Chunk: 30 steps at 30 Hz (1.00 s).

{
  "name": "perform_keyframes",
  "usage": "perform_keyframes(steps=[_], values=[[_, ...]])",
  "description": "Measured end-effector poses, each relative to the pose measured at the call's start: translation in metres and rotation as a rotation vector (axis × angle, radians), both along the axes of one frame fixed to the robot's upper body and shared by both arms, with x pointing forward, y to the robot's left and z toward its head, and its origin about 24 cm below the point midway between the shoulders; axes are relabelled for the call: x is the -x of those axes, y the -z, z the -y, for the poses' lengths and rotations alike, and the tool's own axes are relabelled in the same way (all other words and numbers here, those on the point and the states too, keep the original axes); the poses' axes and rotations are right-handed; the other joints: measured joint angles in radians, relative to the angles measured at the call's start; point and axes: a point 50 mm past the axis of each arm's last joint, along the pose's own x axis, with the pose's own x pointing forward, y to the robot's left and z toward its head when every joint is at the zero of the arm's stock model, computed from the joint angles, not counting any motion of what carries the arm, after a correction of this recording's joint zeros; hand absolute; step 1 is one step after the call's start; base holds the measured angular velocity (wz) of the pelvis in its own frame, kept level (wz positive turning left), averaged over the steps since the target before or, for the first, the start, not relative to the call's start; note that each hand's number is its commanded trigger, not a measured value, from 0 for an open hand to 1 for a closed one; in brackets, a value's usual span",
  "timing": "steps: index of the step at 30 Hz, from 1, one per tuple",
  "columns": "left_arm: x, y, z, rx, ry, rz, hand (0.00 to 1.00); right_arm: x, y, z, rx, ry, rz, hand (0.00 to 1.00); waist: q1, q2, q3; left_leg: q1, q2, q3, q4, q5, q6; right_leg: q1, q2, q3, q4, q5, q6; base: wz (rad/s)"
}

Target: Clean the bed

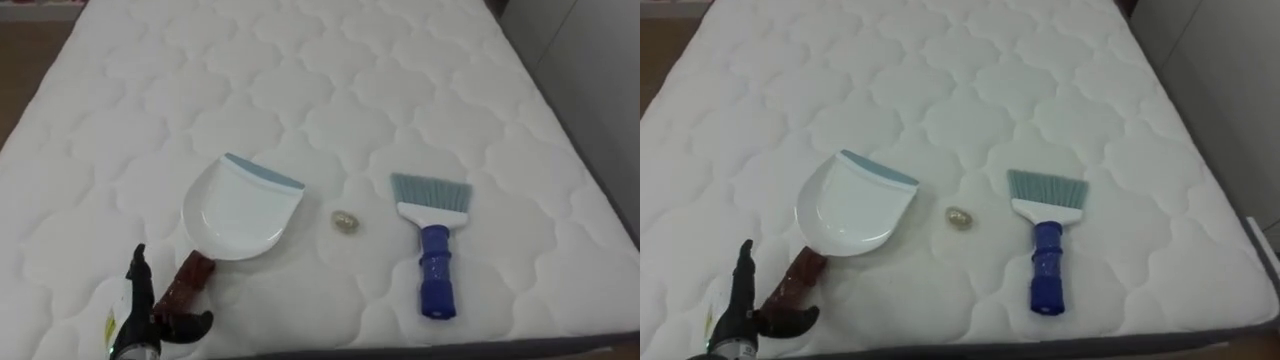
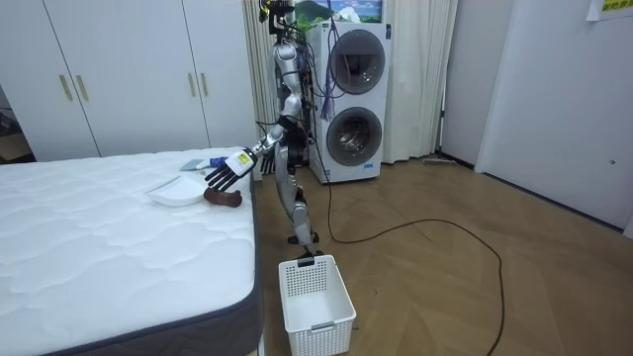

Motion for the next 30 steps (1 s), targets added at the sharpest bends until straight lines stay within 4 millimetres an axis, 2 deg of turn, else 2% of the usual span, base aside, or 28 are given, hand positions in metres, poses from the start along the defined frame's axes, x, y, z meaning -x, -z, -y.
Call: perform_keyframes(steps=[5, 13, 30], values=[[-0.005, 0.005, 0.003, -0.001, 0.02, -0.029, 0.0, -0.001, -0.001, 0.001, -0.004, -0.004, 0.002, 0.0, -0.003, 0.003, -0.0015, -0.01, 0.0, 0.003, -0.002, 0.002, 0.0, -0.012, 0.0, -0.001, -0.001, 0.0, 0.0, -0.01], [-0.007, 0.011, 0.007, 0.001, 0.047, -0.075, 0.0, -0.005, -0.001, -0.002, -0.012, -0.026, 0.011, 0.0, -0.006, -0.007, 0.0052, -0.012, 0.0, 0.008, -0.004, 0.002, 0.0, -0.014, -0.001, -0.003, -0.002, 0.0, 0.0, 0.0], [-0.026, 0.003, 0.001, -0.024, 0.045, -0.037, 0.0, -0.015, -0.003, 0.0, 0.027, -0.034, 0.028, 0.0, -0.009, -0.006, 0.0066, -0.052, 0.001, 0.008, -0.003, 0.003, 0.002, -0.067, -0.002, 0.001, 0.016, 0.0, 0.0, 0.0]])
